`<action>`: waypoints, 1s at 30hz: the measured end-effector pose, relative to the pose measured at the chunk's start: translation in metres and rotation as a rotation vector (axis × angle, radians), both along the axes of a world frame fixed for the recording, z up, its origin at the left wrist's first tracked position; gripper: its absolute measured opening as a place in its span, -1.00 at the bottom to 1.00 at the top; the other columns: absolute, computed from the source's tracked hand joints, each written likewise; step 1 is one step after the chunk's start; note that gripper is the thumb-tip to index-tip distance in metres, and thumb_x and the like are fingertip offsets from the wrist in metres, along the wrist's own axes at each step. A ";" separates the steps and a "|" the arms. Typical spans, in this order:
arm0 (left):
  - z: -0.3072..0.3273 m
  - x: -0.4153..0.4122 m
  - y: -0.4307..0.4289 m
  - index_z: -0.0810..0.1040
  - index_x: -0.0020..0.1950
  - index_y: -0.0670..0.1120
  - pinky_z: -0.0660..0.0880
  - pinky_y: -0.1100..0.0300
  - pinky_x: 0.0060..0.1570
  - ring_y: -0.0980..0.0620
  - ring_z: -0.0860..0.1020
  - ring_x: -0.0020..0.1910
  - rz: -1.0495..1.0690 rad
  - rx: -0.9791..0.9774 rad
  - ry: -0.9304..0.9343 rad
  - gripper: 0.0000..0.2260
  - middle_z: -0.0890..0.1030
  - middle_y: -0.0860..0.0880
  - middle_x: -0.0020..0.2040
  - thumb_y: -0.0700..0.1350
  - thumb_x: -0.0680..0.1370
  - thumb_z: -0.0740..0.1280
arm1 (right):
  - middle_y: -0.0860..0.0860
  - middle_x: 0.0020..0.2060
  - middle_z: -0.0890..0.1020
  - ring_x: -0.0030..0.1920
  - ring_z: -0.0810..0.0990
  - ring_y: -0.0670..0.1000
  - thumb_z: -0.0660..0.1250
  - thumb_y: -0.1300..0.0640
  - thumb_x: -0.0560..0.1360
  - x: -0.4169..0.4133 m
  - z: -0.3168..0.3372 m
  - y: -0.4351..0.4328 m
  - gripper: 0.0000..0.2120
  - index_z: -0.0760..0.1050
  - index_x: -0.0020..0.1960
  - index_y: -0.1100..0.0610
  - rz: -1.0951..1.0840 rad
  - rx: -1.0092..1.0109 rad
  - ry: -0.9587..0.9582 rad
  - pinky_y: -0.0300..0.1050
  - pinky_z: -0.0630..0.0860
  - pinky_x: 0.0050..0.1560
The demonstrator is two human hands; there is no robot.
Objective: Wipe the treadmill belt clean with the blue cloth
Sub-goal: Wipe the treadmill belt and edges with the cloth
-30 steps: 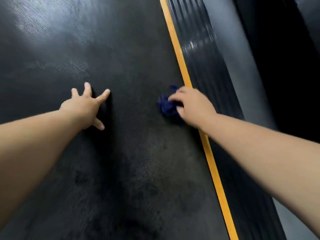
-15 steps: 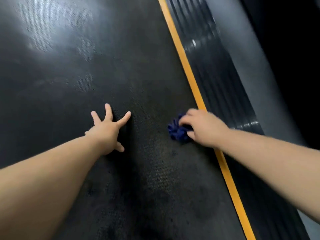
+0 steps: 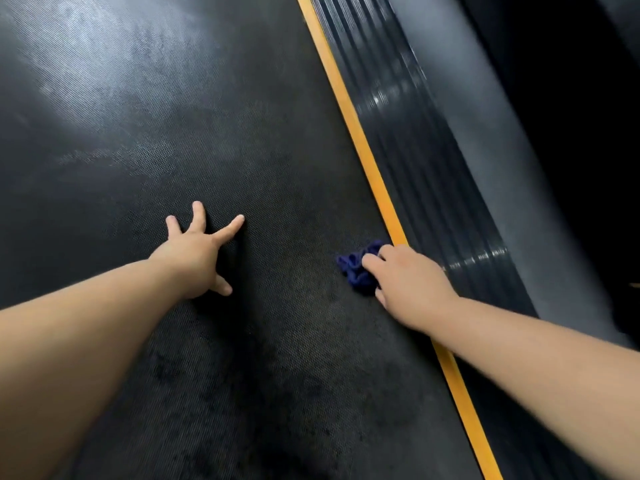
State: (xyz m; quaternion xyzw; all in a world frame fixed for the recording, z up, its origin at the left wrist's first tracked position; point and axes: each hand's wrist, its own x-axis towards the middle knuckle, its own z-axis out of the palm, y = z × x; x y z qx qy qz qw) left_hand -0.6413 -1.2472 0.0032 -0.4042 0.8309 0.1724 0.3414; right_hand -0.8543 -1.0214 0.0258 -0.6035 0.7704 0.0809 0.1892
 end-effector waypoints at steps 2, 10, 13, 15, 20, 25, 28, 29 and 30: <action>0.000 0.000 0.000 -0.26 0.43 0.40 0.23 -0.31 0.32 -0.41 -0.19 0.46 -0.009 -0.012 0.003 0.07 -0.39 -0.08 0.50 0.13 0.29 0.55 | 0.04 0.08 0.47 0.10 0.46 0.12 0.29 0.09 0.50 -0.007 -0.003 -0.006 -0.74 0.39 0.18 0.05 -0.078 -0.065 -0.059 0.04 0.53 -0.05; 0.002 0.001 0.007 -0.18 0.45 0.39 0.21 -0.32 0.34 -0.34 -0.18 0.49 0.047 -0.027 0.031 0.03 -0.32 -0.07 0.53 0.05 0.32 0.55 | 0.09 0.24 0.42 0.19 0.38 0.19 0.23 0.18 0.53 -0.016 -0.026 -0.077 -0.65 0.35 0.32 0.07 -0.137 -0.185 0.077 0.00 0.40 -0.07; 0.001 0.008 0.006 -0.15 0.46 0.38 0.19 -0.31 0.35 -0.34 -0.18 0.49 0.048 -0.011 0.064 0.01 -0.31 -0.05 0.53 0.06 0.32 0.54 | 0.11 0.13 0.49 0.09 0.44 0.19 0.26 0.14 0.50 -0.009 -0.023 -0.040 -0.71 0.42 0.21 0.09 -0.095 -0.166 0.019 0.03 0.50 -0.08; 0.000 0.008 0.005 -0.15 0.47 0.37 0.17 -0.31 0.36 -0.36 -0.18 0.48 0.047 0.004 0.062 0.01 -0.32 -0.05 0.53 0.06 0.32 0.55 | 0.08 0.07 0.51 0.04 0.47 0.17 0.28 0.08 0.47 -0.002 -0.013 -0.005 -0.74 0.46 0.14 0.08 -0.058 -0.111 -0.033 0.06 0.53 -0.06; -0.005 0.007 0.002 -0.15 0.47 0.36 0.19 -0.31 0.35 -0.39 -0.19 0.47 0.034 -0.007 0.067 0.02 -0.33 -0.07 0.52 0.07 0.31 0.55 | -0.03 0.09 0.47 0.08 0.46 0.04 0.29 0.02 0.49 0.013 0.000 0.032 -0.72 0.47 0.19 -0.01 -0.071 0.001 -0.209 -0.04 0.52 -0.02; -0.003 0.006 0.001 -0.16 0.47 0.36 0.20 -0.31 0.34 -0.38 -0.17 0.47 0.011 -0.032 0.058 0.01 -0.31 -0.07 0.53 0.09 0.32 0.54 | 0.09 0.14 0.52 0.09 0.47 0.18 0.32 0.19 0.47 -0.023 -0.009 -0.035 -0.68 0.52 0.22 0.09 -0.188 -0.304 -0.103 0.05 0.51 0.02; 0.000 0.006 0.007 -0.16 0.48 0.34 0.21 -0.28 0.35 -0.34 -0.13 0.49 0.029 -0.059 0.050 -0.01 -0.27 -0.09 0.54 0.09 0.34 0.52 | 0.06 0.13 0.49 0.14 0.45 0.14 0.26 0.13 0.51 -0.014 -0.015 -0.038 -0.69 0.45 0.25 0.05 -0.124 -0.130 -0.026 0.02 0.50 0.01; 0.002 0.006 0.012 -0.16 0.49 0.33 0.23 -0.27 0.35 -0.31 -0.10 0.49 0.019 -0.083 0.065 -0.02 -0.24 -0.10 0.54 0.07 0.36 0.52 | 0.05 0.12 0.48 0.13 0.45 0.13 0.26 0.10 0.51 -0.010 -0.013 -0.028 -0.70 0.43 0.24 0.05 -0.110 -0.087 -0.029 0.02 0.50 0.01; 0.005 0.005 0.019 -0.15 0.49 0.31 0.25 -0.26 0.34 -0.28 -0.05 0.50 -0.015 -0.105 0.105 -0.04 -0.20 -0.11 0.54 0.03 0.38 0.50 | 0.04 0.12 0.48 0.13 0.46 0.12 0.26 0.06 0.51 -0.007 -0.009 -0.015 -0.69 0.42 0.24 0.04 -0.096 -0.057 -0.049 0.02 0.50 0.01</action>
